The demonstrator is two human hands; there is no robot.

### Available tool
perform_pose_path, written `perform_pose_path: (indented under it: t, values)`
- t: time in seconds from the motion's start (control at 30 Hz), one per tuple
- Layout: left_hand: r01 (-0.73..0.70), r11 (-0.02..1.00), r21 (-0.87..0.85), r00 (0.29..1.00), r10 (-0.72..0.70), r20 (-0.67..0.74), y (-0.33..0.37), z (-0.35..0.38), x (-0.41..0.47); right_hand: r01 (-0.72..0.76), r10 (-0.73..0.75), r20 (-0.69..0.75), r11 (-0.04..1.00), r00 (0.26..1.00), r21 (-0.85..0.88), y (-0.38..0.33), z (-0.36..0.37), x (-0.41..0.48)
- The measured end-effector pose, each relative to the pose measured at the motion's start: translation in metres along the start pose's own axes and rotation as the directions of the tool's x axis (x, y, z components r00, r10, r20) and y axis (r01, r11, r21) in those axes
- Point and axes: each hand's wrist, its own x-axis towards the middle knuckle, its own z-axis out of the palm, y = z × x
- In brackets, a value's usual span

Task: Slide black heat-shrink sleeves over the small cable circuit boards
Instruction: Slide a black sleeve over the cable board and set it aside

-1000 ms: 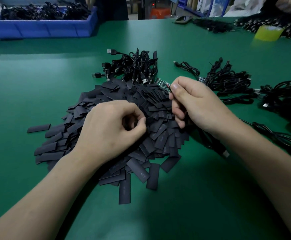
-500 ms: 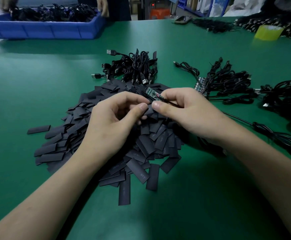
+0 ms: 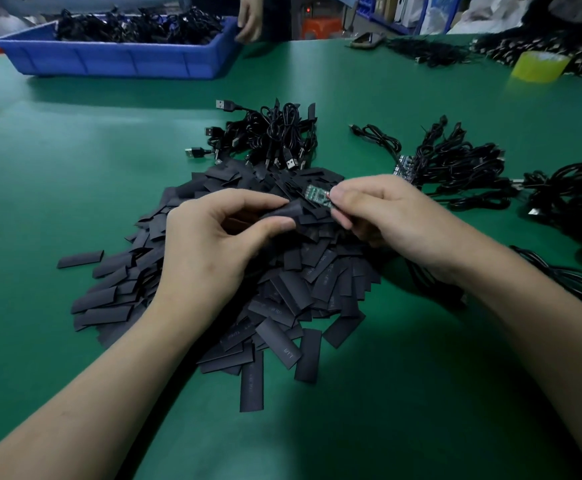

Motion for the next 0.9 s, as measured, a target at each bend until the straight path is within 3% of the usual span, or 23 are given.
perform_pose_path:
  t: [0.1,0.6,0.9]
  values:
    - [0.002,1.0,-0.003,1.0,-0.002,-0.005,0.0,0.0008,-0.0003,-0.012,0.013,0.05,1.0,0.999,-0.019,-0.0018,0.0012,-0.0011]
    - [0.012,1.0,0.0,1.0,-0.012,-0.026,0.002,0.0021,-0.0005,-0.002,0.005,0.035,0.997,0.999,-0.074,0.003,0.0012,0.0002]
    - [-0.057,0.991,0.119,0.998,0.059,-0.018,0.0044,0.001,-0.0022,-0.021,0.024,0.044,0.997,0.999,-0.07,0.0027,0.0013,0.0005]
